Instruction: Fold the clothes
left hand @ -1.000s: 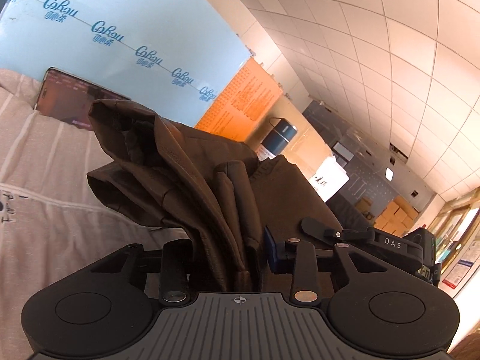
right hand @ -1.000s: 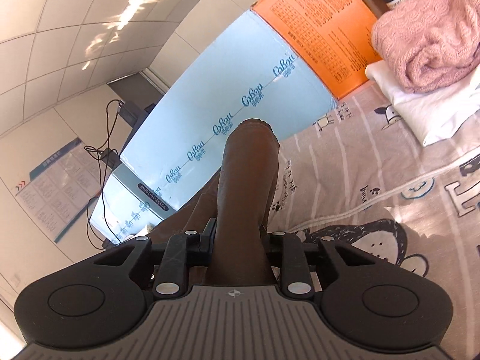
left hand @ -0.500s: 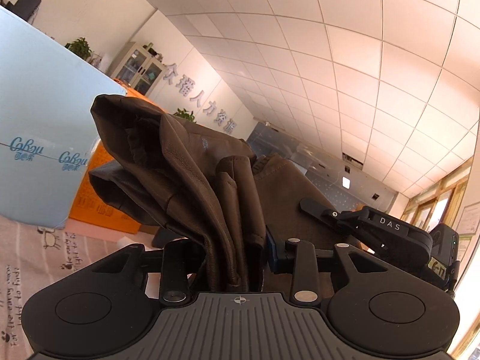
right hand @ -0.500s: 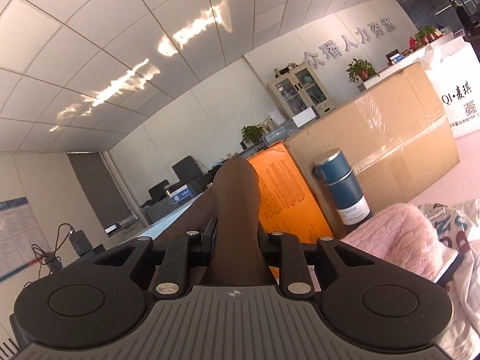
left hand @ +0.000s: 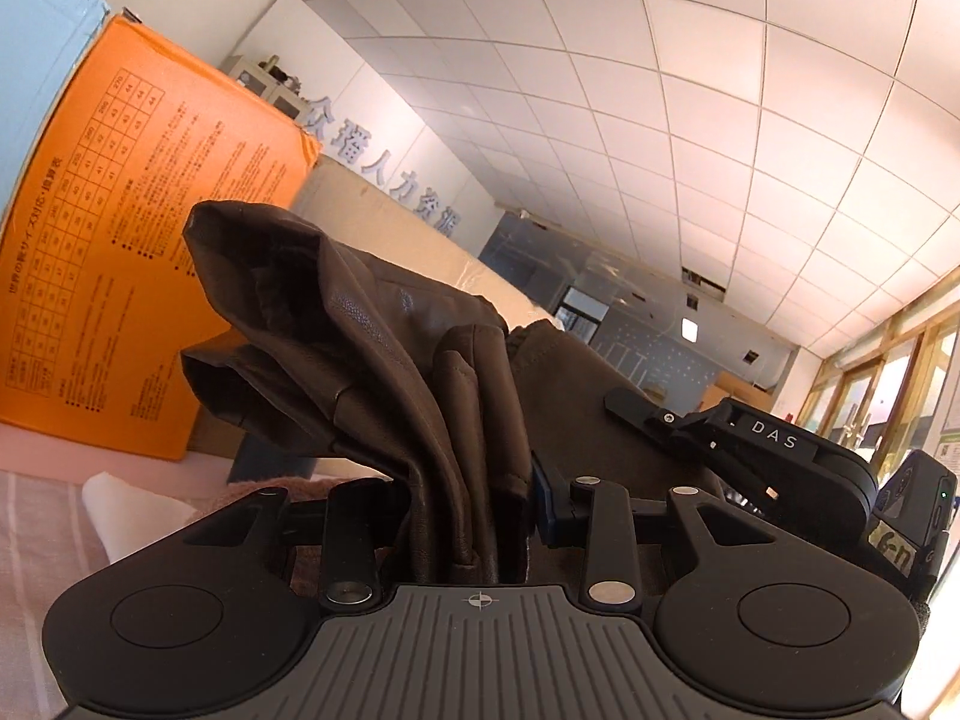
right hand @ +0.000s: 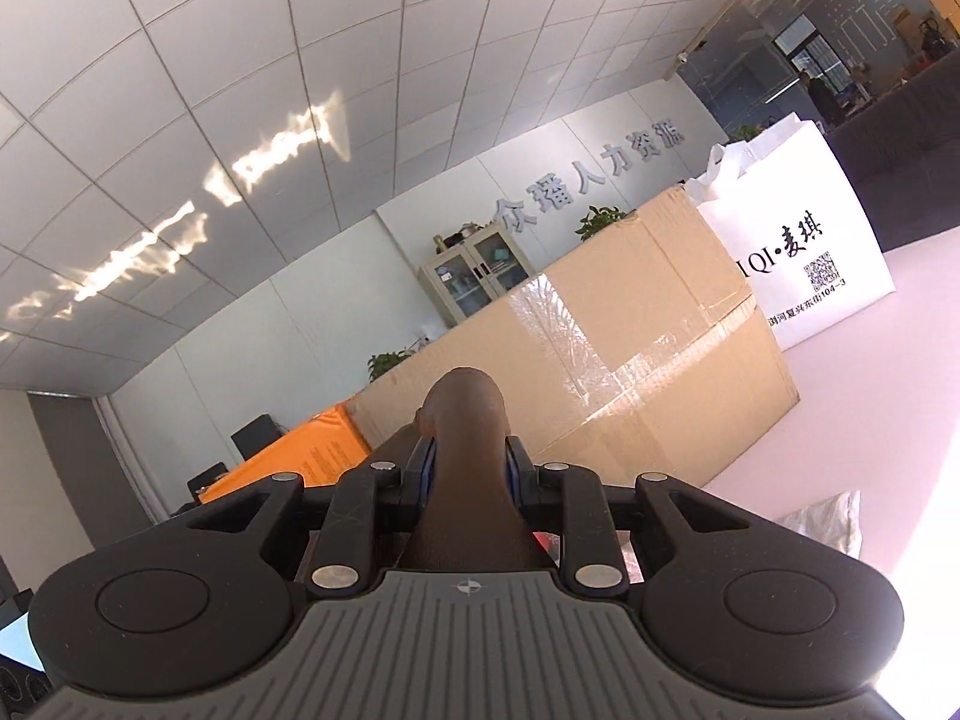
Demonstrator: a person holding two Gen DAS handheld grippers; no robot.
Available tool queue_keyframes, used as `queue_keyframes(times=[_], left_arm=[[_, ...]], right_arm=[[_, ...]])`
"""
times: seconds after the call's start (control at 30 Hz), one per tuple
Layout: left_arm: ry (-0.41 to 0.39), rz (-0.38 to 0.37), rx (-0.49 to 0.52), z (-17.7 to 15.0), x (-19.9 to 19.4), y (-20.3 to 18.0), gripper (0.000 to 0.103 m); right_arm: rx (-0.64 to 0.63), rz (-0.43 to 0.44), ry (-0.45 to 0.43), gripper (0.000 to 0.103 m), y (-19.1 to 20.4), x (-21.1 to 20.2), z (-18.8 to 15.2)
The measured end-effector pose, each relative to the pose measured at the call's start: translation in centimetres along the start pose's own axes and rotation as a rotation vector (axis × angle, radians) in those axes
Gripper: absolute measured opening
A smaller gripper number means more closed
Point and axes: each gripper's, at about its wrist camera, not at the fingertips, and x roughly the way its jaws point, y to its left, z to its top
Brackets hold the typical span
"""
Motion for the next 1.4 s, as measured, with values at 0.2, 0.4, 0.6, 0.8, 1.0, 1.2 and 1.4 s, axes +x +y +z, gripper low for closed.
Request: queue_keyframes(times=[0.2,0.4,0.6,0.8,1.0,1.2,1.4], left_arm=[[0.020,0.146,-0.011,-2.7,-0.2,2.3,0.047],[-0.070,0.252,-0.041,-3.9,-3.1,2.8,0.089],[0.062,0.326,-0.051,-4.7,-1.9,4.7,0.103],[0.059,0.319,-0.030,-5.3,-2.2,4.7,0.103],[-0.056,0.338,0.029,-5.1,-4.5,2.8,0.103],[-0.053,0.351,0.065,-4.3,-7.6,1.4,0.103],[-0.033,0.371,0.154,-3.5,-11.9,0.2,0.103]], right_arm=[[-0.064,-0.242,0.077,0.026,-3.0,4.4,-2.9],[-0.117,-0.377,0.145,0.046,-3.5,5.9,-5.2],[-0.091,-0.491,0.226,0.065,-5.3,6.3,-6.3],[-0.022,-0.511,0.239,0.077,-6.2,6.0,-6.2],[0.083,-0.460,0.250,0.090,-5.4,4.8,-3.9],[0.127,-0.291,0.185,0.097,-1.2,1.7,-0.7],[0.140,-0.242,0.075,0.103,2.8,-1.6,1.1]])
